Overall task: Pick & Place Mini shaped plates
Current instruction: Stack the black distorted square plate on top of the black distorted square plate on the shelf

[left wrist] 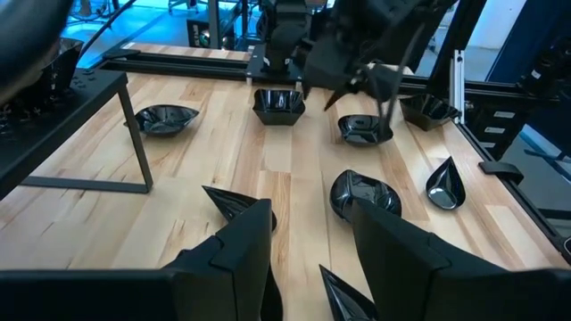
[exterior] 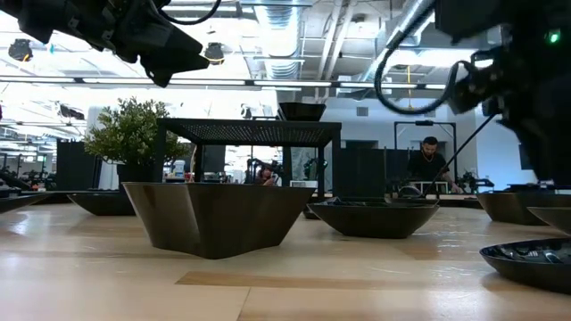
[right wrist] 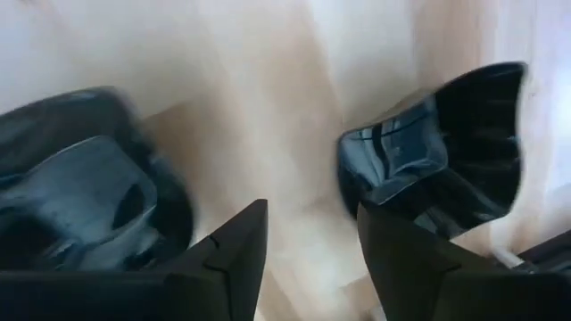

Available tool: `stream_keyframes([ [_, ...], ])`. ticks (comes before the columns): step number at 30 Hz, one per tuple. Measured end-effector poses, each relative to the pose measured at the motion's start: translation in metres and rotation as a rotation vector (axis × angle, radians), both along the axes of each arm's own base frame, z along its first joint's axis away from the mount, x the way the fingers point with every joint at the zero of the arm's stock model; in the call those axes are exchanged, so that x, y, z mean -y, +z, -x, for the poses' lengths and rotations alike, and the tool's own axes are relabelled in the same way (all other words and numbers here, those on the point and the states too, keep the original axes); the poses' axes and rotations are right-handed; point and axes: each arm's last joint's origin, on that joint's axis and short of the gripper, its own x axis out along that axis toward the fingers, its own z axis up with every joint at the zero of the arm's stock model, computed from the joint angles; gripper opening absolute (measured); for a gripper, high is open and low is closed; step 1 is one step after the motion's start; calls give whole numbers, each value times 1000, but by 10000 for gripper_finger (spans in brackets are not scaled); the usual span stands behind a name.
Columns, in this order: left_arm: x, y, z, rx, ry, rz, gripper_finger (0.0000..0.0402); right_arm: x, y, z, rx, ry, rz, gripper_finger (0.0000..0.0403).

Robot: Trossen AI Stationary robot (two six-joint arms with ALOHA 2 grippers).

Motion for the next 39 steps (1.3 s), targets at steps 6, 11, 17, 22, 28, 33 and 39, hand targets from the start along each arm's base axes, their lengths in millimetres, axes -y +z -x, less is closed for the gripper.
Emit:
stream_keyframes([
  [6, 0, 0, 0, 0, 0, 0, 159, 13, -6, 0, -3, -10, 67, 158],
  [11, 0, 0, 0, 1, 0, 0, 159, 21, -6, -4, 6, -32, 58, 141],
  [17, 0, 0, 0, 1, -1, 1, 159, 24, -7, -7, 2, -43, 7, 135],
  [22, 0, 0, 0, 1, -1, 1, 159, 24, -7, -7, 1, -48, 1, 140],
  [28, 0, 0, 0, 1, -1, 1, 159, 23, -14, -9, 56, -49, -20, 141],
  [33, 0, 0, 0, 1, -1, 1, 159, 26, -26, -1, 23, -51, -7, 130],
  [39, 0, 0, 0, 1, 0, 1, 159, 27, -25, -1, 28, -47, 14, 97],
])
